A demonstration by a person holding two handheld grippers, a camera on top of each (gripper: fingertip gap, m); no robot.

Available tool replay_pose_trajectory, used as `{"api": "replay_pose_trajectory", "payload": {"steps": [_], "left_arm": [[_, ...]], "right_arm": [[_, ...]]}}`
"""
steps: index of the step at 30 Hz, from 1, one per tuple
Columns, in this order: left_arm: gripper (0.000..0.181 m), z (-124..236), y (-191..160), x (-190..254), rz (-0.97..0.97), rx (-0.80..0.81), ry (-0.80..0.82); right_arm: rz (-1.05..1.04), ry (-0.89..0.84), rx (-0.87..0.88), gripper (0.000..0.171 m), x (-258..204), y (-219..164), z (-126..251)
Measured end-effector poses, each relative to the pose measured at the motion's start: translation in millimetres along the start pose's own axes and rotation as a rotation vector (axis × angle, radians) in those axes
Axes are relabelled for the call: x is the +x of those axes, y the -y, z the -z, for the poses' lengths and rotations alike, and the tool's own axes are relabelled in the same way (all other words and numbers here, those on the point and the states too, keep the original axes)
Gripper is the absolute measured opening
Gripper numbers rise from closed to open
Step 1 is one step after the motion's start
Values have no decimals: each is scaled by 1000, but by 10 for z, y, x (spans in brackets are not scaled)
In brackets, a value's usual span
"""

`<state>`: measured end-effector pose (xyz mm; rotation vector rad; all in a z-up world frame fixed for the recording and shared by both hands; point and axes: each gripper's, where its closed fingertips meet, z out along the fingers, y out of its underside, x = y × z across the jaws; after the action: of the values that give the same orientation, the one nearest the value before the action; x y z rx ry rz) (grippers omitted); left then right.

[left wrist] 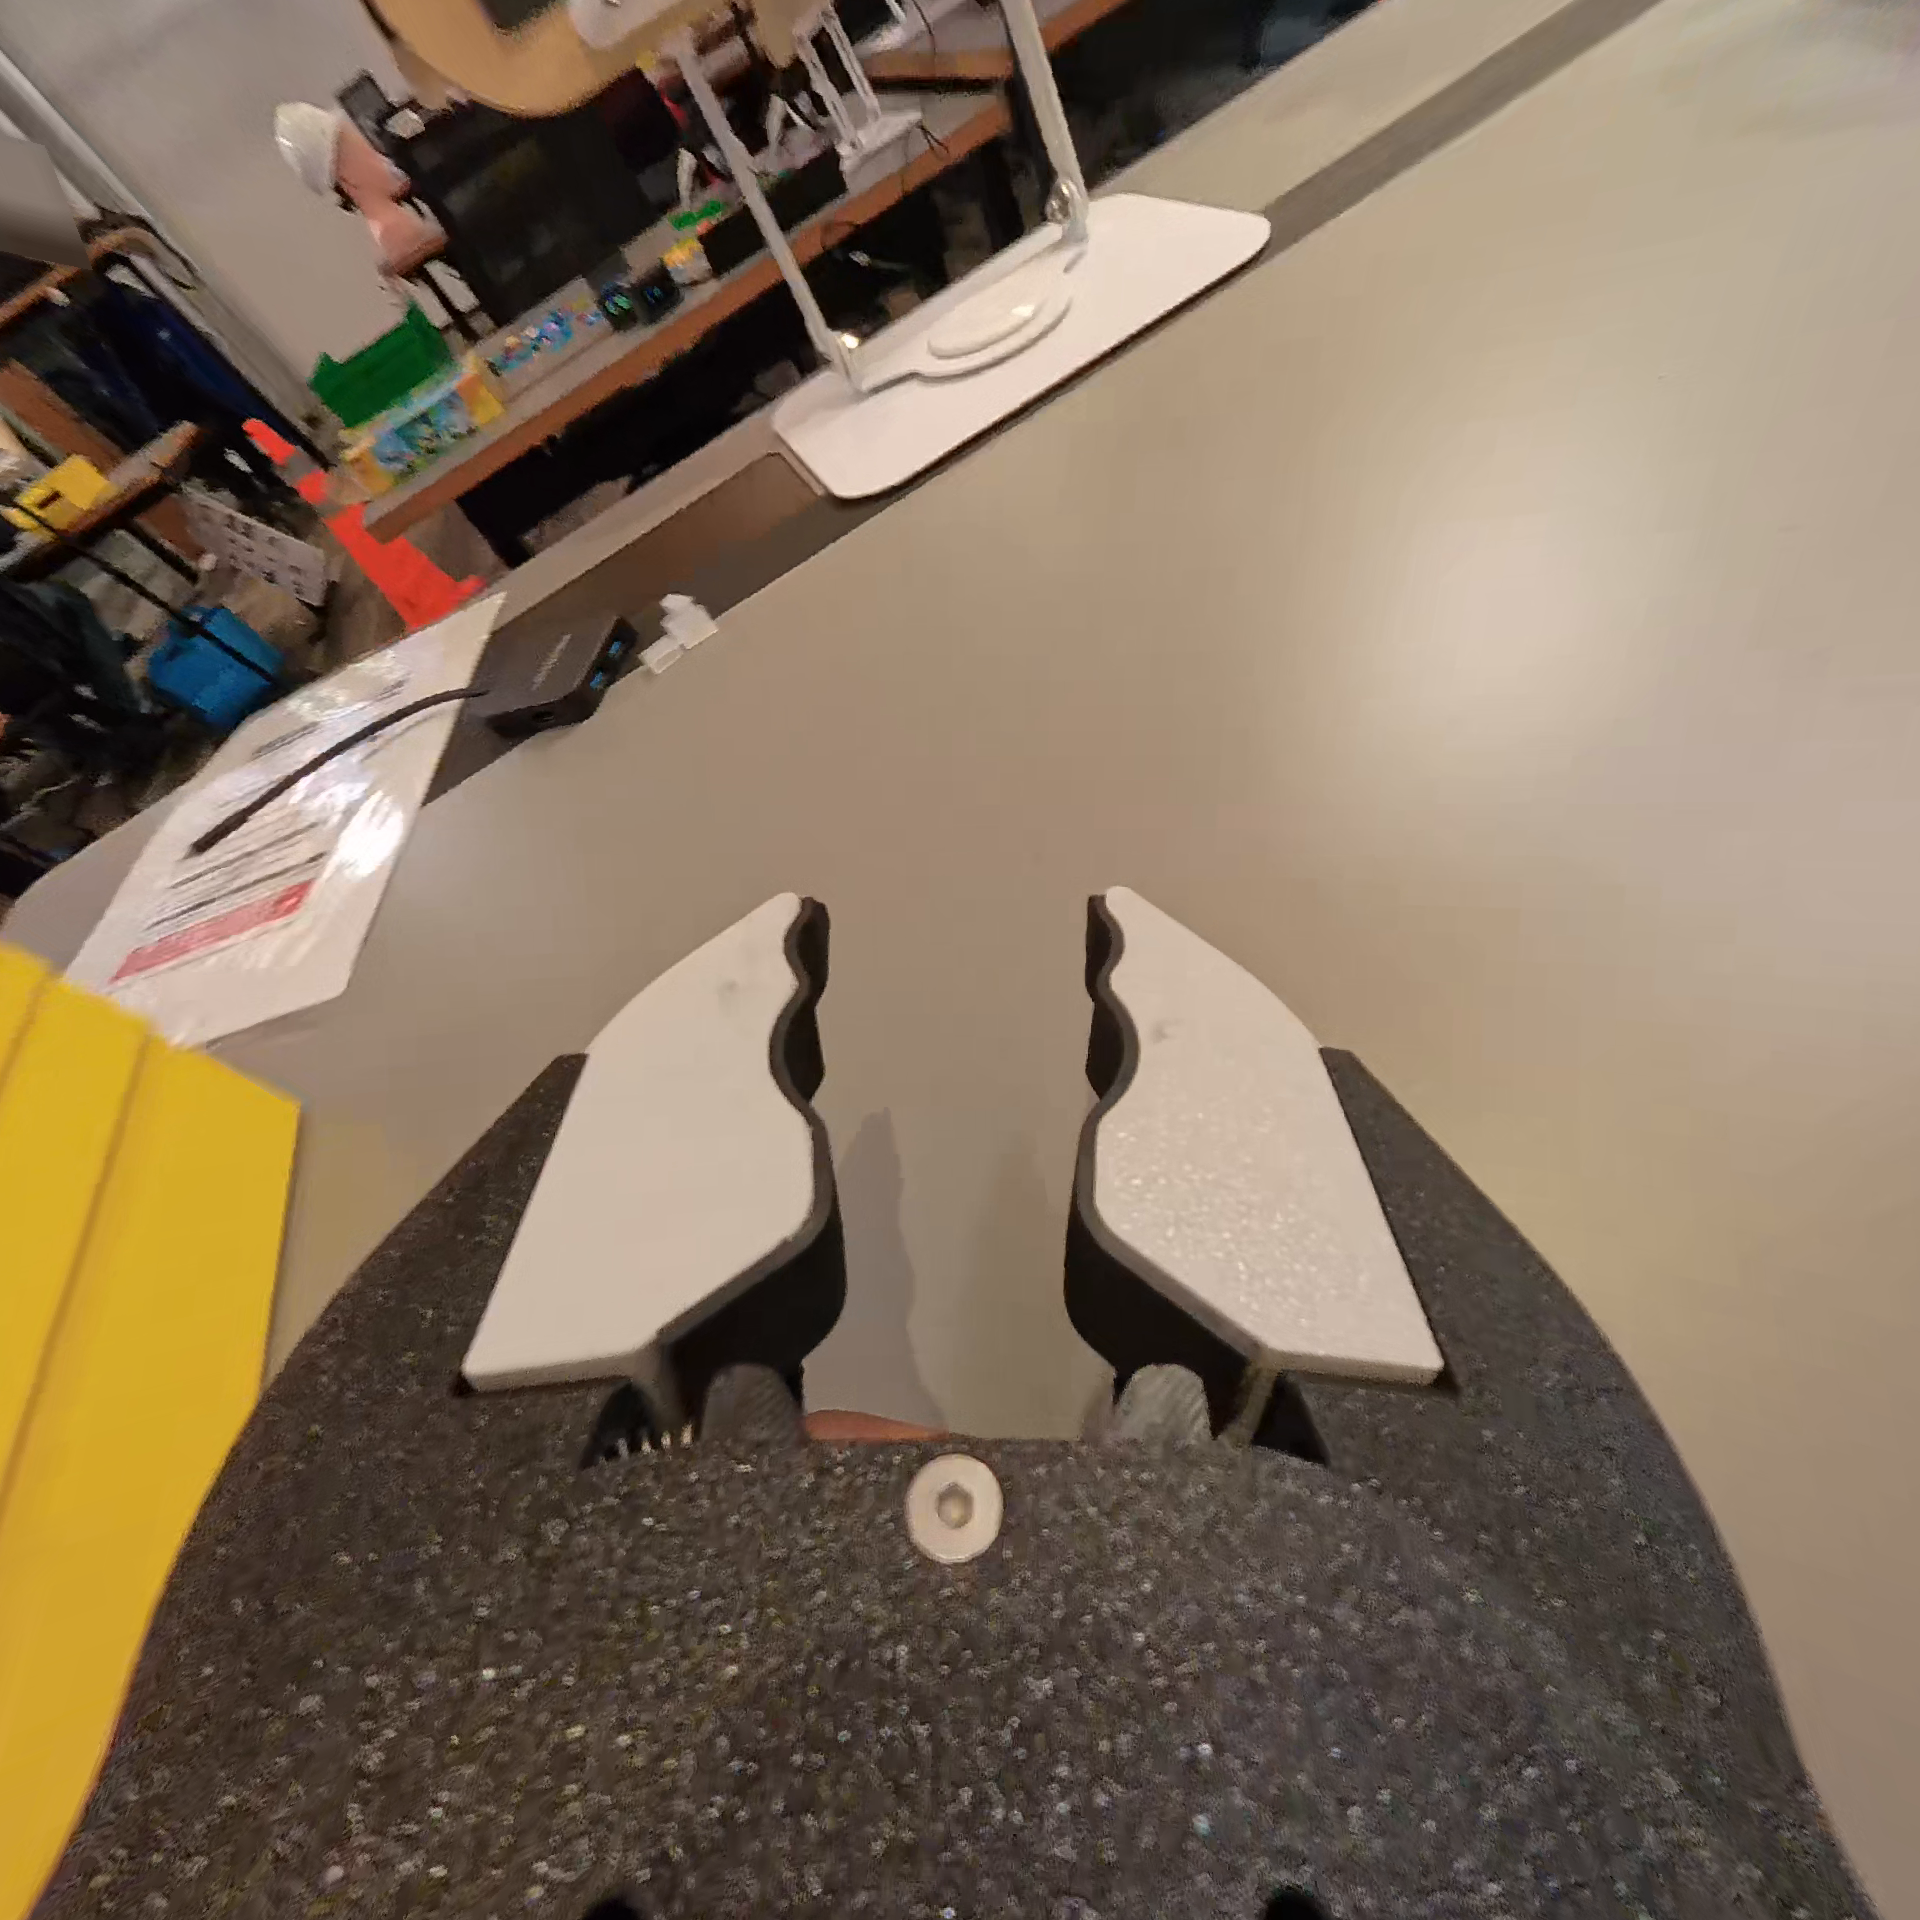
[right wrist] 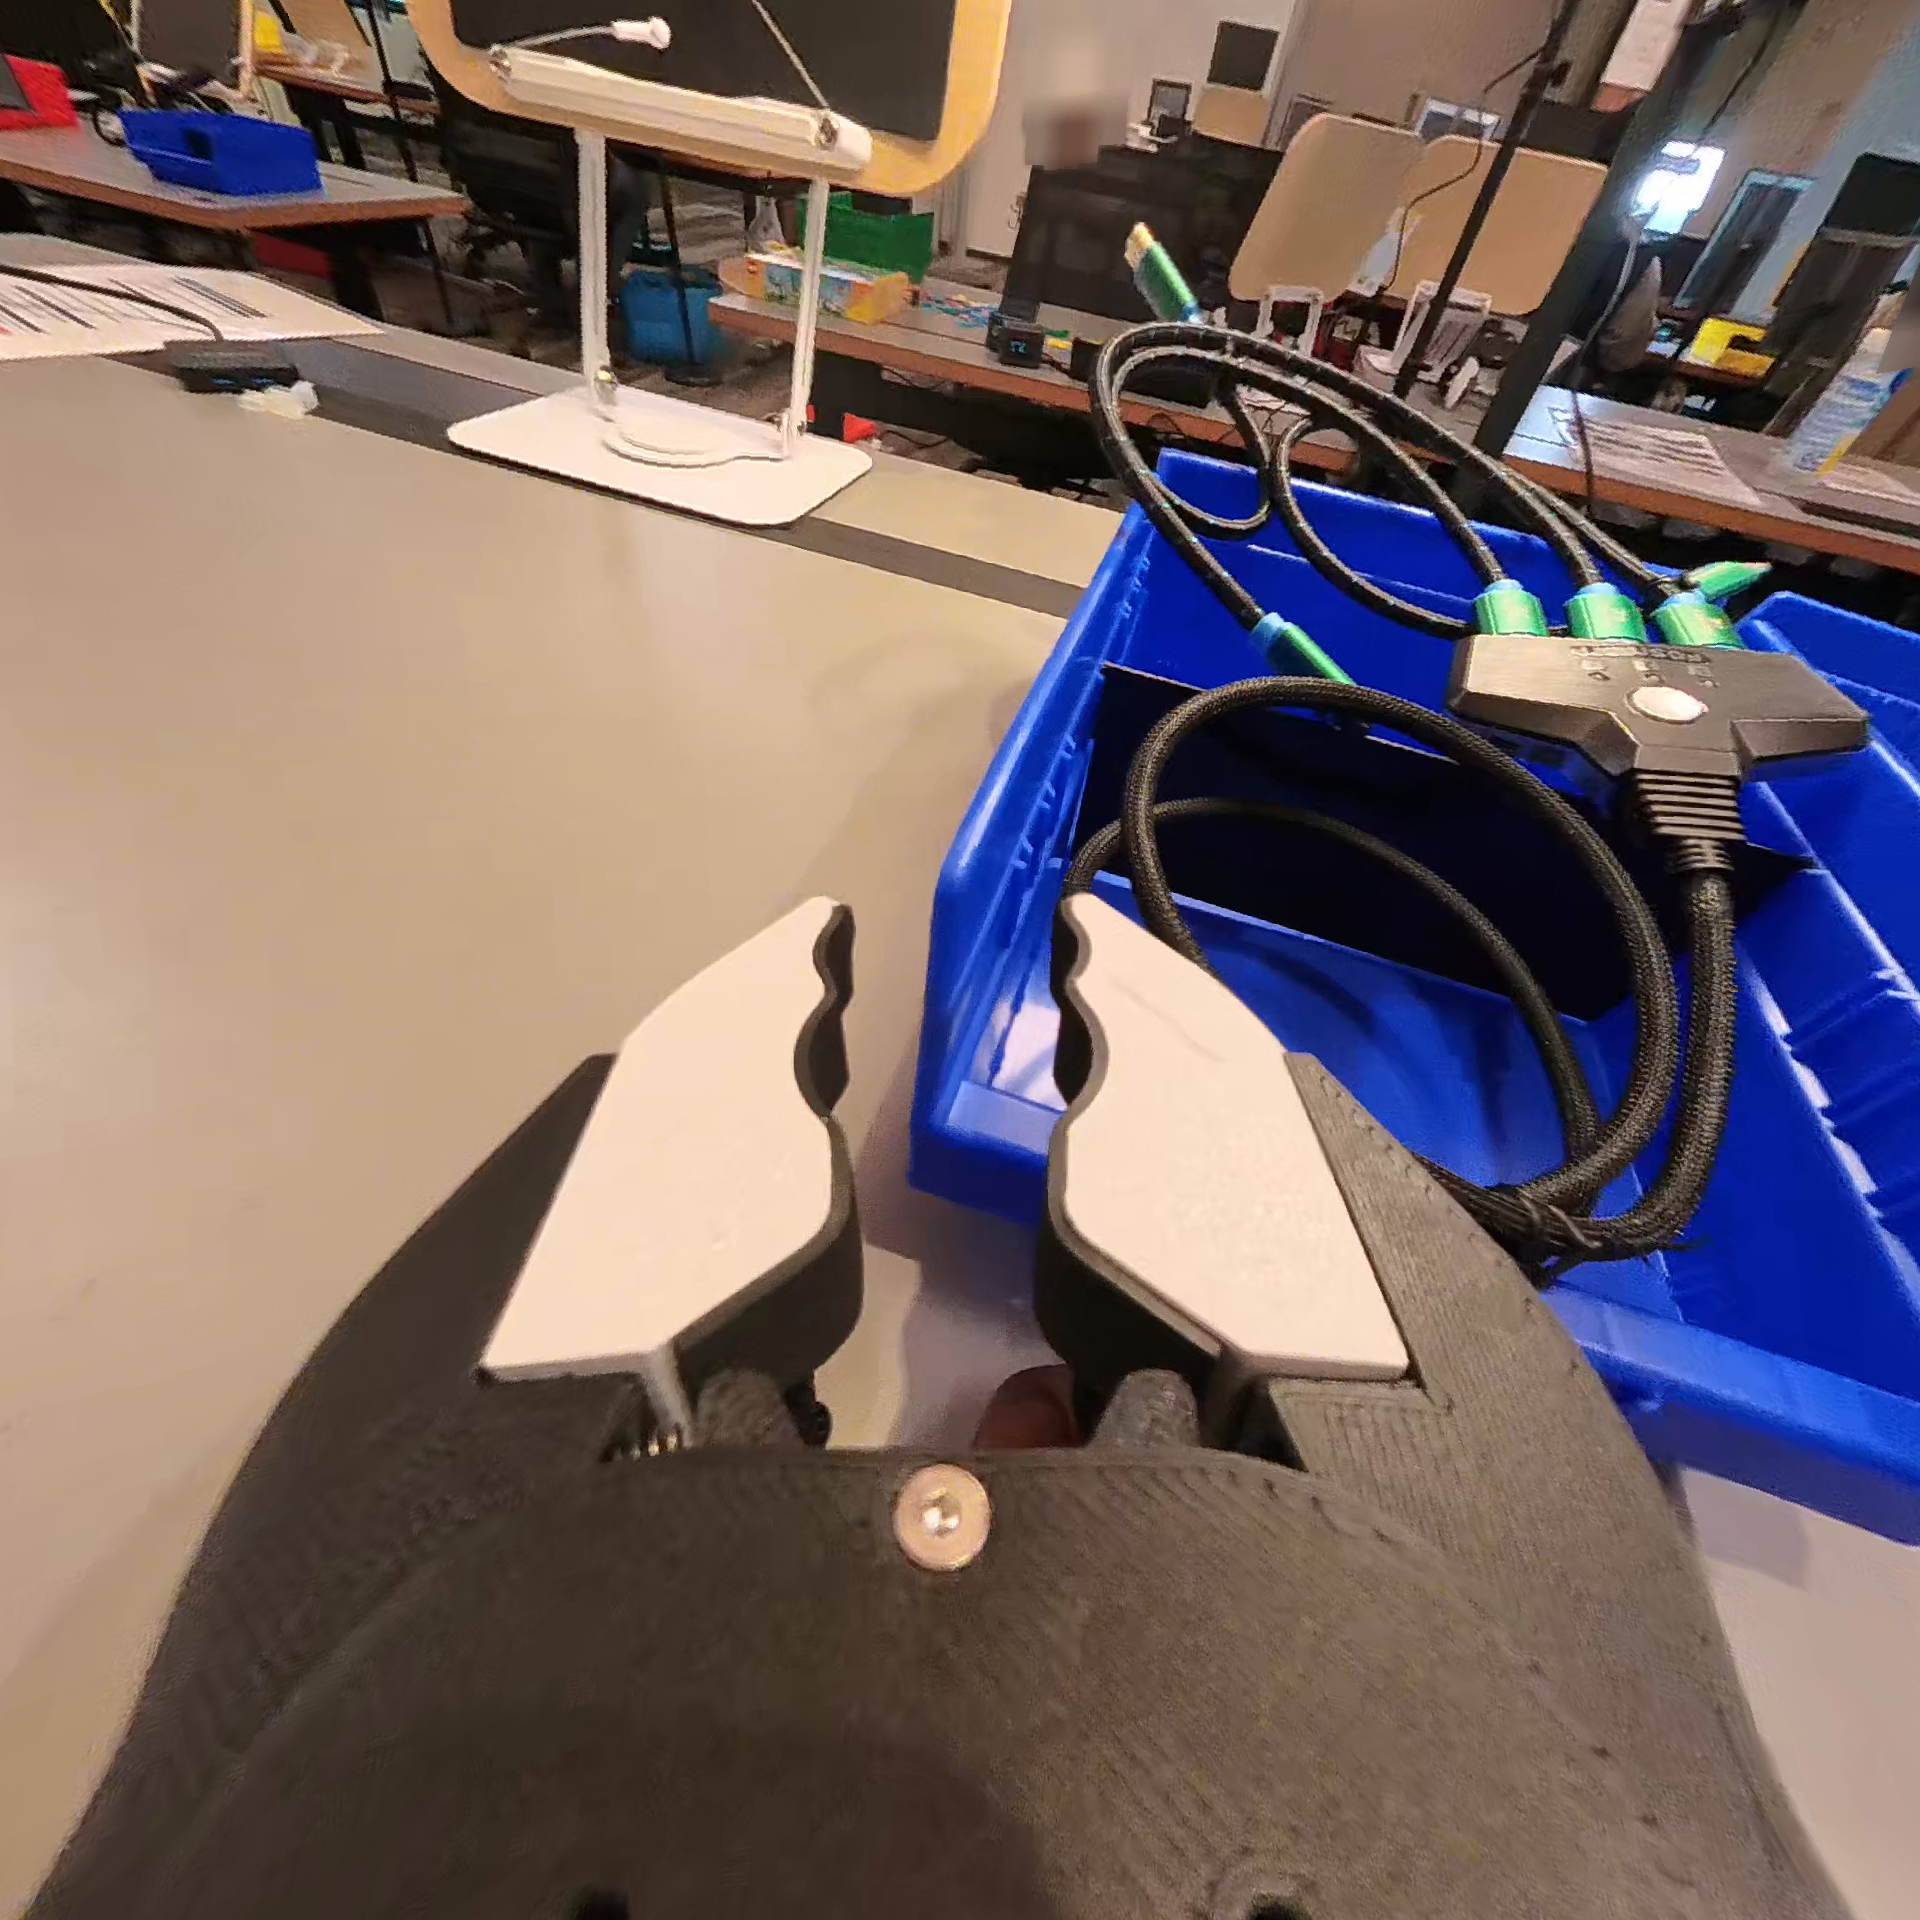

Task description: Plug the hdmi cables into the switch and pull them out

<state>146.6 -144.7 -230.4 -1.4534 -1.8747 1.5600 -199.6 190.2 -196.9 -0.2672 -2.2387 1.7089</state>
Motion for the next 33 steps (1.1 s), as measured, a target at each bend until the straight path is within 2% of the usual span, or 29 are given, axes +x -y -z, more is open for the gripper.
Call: {"api": "replay_pose_trajectory", "payload": {"steps": [4,6,8,10,12,14,15,17,18,19,23,27,33], "left_arm": [[48,649,-55,-175,110,104,165],[48,1072,-210,-555,261,102,376],[54,1481,-351,-907,322,82,548],[56,1636,-528,-1155,366,15,603],[74,1683,-800,-1432,406,-99,669],[76,1698,-1030,-1661,444,-155,715],[66,1624,-1121,-1684,469,-172,667],[27,1480,-1178,-1639,486,-165,533],[13,1463,-1127,-1617,443,-143,502],[7,1447,-1096,-1570,401,-141,473],[3,1530,-937,-1124,240,-134,340],[3,1732,-772,-500,169,-67,181],[3,1968,-484,464,-3,92,-303]], "right_arm": [[8,24,-28,28,-47,-74,-83],[14,30,-50,26,-60,-104,-113],[32,23,-61,25,-55,-105,-123],[46,12,-74,23,-42,-107,-137],[44,0,-102,22,-21,-127,-166],[44,-24,-136,13,18,-160,-201],[52,-36,-142,11,35,-160,-210],[76,-36,-153,11,36,-159,-216],[97,-37,-157,11,38,-162,-209],[122,-37,-160,10,41,-167,-189],[167,4,-165,8,48,-230,63],[160,125,-141,7,-18,-295,362],[152,310,-117,10,-136,-274,364]]}}
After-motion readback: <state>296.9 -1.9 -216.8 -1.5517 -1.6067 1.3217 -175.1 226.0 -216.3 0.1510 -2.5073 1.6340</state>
